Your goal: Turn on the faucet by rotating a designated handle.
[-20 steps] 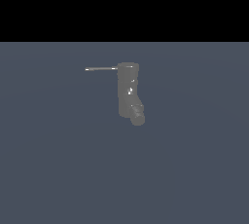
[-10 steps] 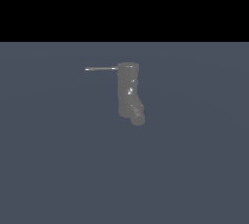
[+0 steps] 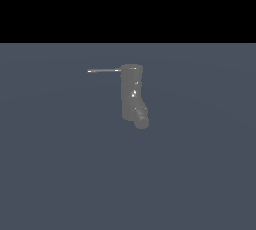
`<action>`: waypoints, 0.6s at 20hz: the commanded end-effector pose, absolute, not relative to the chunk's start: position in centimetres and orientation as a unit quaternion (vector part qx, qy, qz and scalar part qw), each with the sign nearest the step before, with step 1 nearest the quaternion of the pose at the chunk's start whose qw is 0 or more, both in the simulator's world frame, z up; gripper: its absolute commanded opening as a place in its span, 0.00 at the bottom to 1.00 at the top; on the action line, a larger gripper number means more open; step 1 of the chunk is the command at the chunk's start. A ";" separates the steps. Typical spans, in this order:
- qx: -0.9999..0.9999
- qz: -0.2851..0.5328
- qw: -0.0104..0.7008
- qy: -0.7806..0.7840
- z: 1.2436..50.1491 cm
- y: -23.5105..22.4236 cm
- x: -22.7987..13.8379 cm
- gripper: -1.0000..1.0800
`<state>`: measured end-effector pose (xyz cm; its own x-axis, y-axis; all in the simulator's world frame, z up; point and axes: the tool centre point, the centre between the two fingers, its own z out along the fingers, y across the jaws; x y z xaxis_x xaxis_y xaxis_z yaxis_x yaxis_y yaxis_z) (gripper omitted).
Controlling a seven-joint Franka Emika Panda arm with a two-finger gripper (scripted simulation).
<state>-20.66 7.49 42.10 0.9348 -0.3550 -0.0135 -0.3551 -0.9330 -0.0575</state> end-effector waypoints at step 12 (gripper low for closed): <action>-0.949 0.002 0.025 0.315 36.2 12.1 -13.9 0.00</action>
